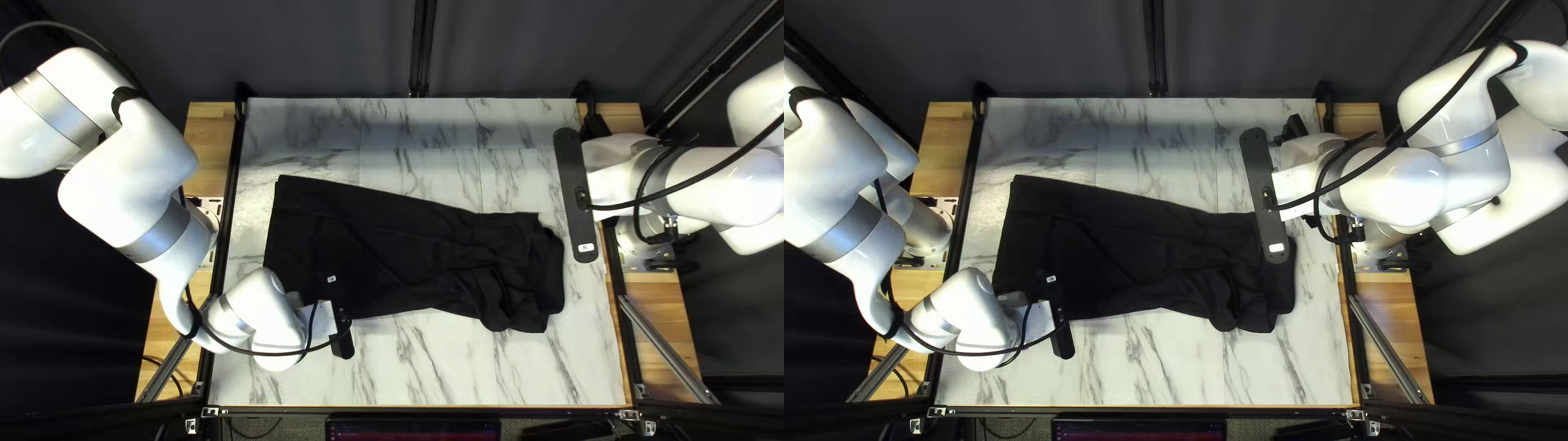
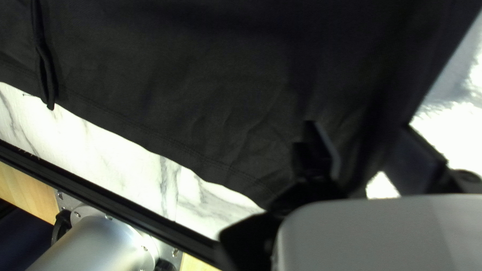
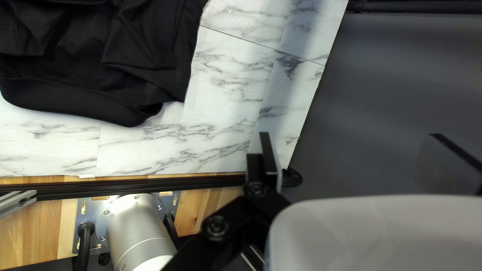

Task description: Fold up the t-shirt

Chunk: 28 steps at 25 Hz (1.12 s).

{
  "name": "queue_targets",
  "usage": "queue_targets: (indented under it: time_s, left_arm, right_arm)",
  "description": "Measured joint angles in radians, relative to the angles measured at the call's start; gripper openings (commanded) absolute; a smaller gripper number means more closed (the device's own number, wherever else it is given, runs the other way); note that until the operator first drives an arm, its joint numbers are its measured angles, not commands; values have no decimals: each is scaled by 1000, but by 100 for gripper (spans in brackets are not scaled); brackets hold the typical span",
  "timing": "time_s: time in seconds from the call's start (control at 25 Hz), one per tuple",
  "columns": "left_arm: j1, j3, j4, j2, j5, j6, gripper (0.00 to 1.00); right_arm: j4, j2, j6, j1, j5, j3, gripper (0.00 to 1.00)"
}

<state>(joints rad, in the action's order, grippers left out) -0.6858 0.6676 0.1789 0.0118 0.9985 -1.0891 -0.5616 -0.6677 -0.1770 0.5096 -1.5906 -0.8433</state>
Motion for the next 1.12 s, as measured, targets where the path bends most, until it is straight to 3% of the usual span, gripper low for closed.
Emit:
queue_targets:
  time_s: [0.24, 0.28, 0.32, 0.36, 0.64, 0.92, 0.96, 1.0, 1.04, 1.08, 1.12]
  left_arm:
    - [70, -21, 3, 74, 65, 79, 3]
    - [75, -23, 3, 84, 75, 86, 39]
    - [75, -23, 3, 90, 84, 89, 86]
    - [71, -20, 2, 91, 90, 88, 100]
    - [-9, 32, -19, -4, 59, 16, 100]
    - [-27, 61, -27, -84, -7, -13, 100]
    - [-24, 54, -26, -86, -18, -15, 96]
    - [-22, 47, -25, -87, -28, -17, 66]
    - [-19, 37, -23, -87, -40, -20, 18]
    - [-16, 25, -20, -85, -53, -23, 0]
    - [-13, 15, -18, -83, -64, -26, 0]
  right_arm:
    - [0, 0, 0, 0, 0, 0, 100]
    - [0, 0, 0, 0, 0, 0, 100]
    - [0, 0, 0, 0, 0, 0, 100]
    - [0, 0, 0, 0, 0, 0, 100]
    - [0, 0, 0, 0, 0, 0, 100]
    - [0, 0, 0, 0, 0, 0, 100]
    - [0, 0, 0, 0, 0, 0, 100]
    - [0, 0, 0, 0, 0, 0, 100]
    - [0, 0, 0, 0, 0, 0, 100]
    - [0, 0, 0, 0, 0, 0, 100]
    - [0, 0, 0, 0, 0, 0, 100]
